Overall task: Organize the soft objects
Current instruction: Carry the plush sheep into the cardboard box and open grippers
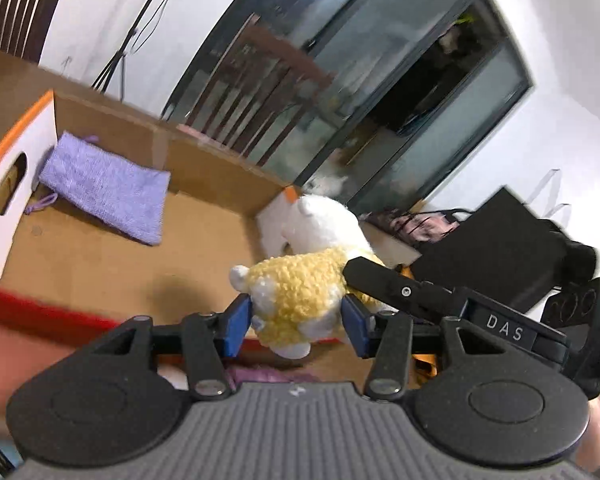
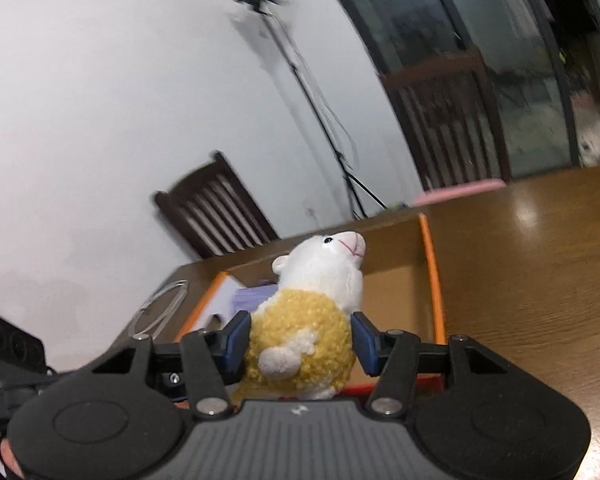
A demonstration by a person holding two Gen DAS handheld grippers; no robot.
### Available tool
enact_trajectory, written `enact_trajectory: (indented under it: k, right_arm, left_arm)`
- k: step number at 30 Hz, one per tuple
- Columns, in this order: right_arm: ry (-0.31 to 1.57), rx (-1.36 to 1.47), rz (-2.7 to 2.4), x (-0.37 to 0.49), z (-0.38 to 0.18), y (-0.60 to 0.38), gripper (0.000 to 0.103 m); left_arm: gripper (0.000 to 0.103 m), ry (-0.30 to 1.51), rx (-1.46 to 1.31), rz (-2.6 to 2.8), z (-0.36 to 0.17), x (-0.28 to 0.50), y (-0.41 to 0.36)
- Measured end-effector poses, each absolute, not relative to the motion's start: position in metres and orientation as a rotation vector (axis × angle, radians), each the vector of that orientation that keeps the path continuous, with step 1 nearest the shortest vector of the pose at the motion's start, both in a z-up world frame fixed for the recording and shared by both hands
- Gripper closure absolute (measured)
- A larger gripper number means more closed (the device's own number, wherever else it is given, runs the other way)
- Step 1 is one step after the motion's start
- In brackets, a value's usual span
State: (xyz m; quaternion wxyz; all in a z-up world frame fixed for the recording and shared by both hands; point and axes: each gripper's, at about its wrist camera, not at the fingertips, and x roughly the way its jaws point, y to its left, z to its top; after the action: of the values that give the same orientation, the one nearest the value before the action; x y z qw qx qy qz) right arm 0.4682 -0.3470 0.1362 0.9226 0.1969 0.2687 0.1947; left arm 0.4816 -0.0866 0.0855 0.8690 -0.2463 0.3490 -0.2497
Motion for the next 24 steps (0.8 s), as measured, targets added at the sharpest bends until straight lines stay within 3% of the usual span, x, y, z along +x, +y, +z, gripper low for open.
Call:
enact_trajectory:
  k: [9,19,22,24]
  right_arm:
    - [0.637,0.358,0.316,0.512,0.106,-0.346,0.049]
    - [0.608,0.254,0.251,0.495,0.115,-0.342,0.049]
    - [0.568,0.238,0.254,0.477,0.135,-0.342,0.048]
    - [0.537,0.224,0.256,0.463,0.151,-0.343,0.045]
  left_arm:
    - [0.053,0.822,-0.456,-0.508,0.057,0.519,-0.102]
    - [0.050,0.808,-0.387,-0.514,0.071,0.509,-0.109]
    - [0.045,0.760,-0.362,-0.510,0.093,0.492,-0.101]
    - [0.032,0.716,-0.347,-0.499,0.111,0.477,-0.093]
